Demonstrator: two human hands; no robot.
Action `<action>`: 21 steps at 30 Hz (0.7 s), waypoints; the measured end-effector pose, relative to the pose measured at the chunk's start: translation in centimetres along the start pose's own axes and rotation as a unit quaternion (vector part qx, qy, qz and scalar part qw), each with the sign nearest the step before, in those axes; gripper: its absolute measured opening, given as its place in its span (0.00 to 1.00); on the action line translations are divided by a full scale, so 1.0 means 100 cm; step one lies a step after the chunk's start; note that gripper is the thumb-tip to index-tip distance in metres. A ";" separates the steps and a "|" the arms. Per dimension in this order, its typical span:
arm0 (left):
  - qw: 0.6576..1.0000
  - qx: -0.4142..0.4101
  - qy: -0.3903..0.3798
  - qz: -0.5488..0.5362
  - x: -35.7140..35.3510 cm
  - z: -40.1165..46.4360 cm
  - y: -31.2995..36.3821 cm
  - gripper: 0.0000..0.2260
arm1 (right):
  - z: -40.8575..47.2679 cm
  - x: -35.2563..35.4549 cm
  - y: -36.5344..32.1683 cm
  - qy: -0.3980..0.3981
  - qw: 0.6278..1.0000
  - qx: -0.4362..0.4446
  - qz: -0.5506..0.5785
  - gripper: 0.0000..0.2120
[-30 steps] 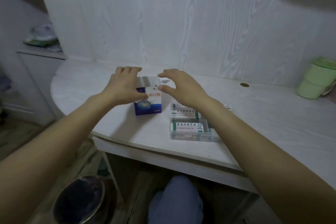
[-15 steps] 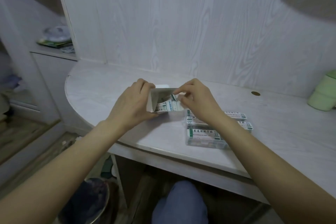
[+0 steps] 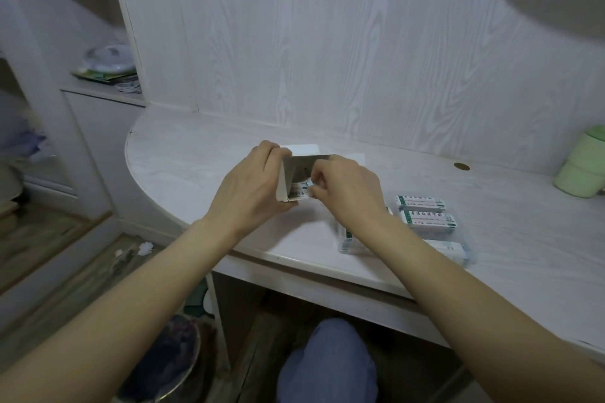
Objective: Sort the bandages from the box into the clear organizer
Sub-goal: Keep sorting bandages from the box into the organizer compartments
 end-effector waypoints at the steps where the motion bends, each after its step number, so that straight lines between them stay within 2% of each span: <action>1: 1.000 -0.001 0.000 -0.001 0.000 0.000 0.000 0.33 | 0.000 0.001 -0.001 -0.003 1.000 0.001 0.008 0.04; 4: 1.000 -0.003 -0.002 0.006 -0.002 0.000 0.002 0.34 | 0.001 0.000 -0.005 -0.024 1.000 -0.002 0.013 0.03; 8: 1.000 -0.008 0.002 0.015 -0.002 0.000 0.003 0.35 | 0.005 -0.002 -0.008 -0.037 0.999 -0.012 -0.036 0.06; 12: 1.000 -0.002 0.006 0.012 -0.002 0.000 0.001 0.34 | 0.008 -0.005 -0.010 -0.032 0.997 -0.008 -0.068 0.06; 17: 0.999 0.023 -0.008 -0.041 -0.001 0.003 -0.008 0.33 | 0.006 0.007 -0.002 0.004 0.999 -0.012 0.040 0.06; 21: 0.995 0.068 -0.041 -0.060 0.002 0.009 -0.016 0.33 | 0.013 0.017 0.009 -0.009 0.991 -0.024 0.128 0.04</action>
Point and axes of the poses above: each hand's wrist, its own z-axis towards the middle knuckle, its own x-axis out of the back of the hand, y = z × x, the point moved 1 cm from there along z, towards the middle knuckle, and after that the axes turned 10 degrees about -y, right-handed, at the moved point
